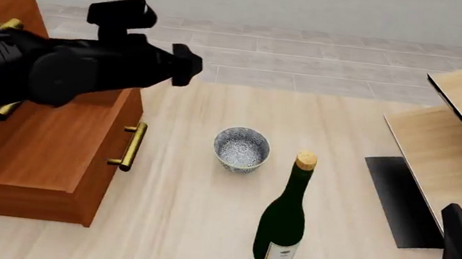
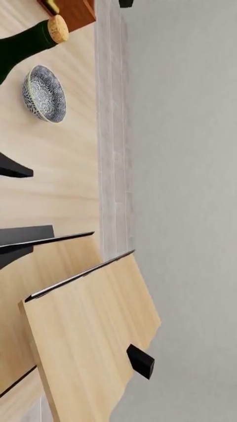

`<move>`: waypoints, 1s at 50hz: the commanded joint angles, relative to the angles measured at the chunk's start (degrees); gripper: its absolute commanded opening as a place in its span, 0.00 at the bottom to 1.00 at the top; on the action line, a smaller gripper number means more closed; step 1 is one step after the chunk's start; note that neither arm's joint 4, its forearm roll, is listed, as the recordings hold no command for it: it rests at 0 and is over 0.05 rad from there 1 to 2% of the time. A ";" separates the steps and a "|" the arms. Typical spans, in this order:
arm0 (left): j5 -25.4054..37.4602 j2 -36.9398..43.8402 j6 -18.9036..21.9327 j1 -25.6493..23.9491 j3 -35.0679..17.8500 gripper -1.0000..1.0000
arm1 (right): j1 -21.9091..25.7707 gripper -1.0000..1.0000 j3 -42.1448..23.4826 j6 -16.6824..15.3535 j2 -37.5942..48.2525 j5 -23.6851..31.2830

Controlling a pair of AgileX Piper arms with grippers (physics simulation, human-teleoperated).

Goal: Put the bowl on top of the cabinet.

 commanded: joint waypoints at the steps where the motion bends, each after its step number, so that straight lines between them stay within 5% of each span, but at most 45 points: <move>1: -0.86 4.73 -1.80 1.12 -2.42 1.00 | 0.11 1.00 0.02 0.09 -0.04 -0.01; 50: -9.45 19.78 -7.80 1.45 -1.75 1.00 | 0.40 1.00 0.02 0.17 -0.06 -0.31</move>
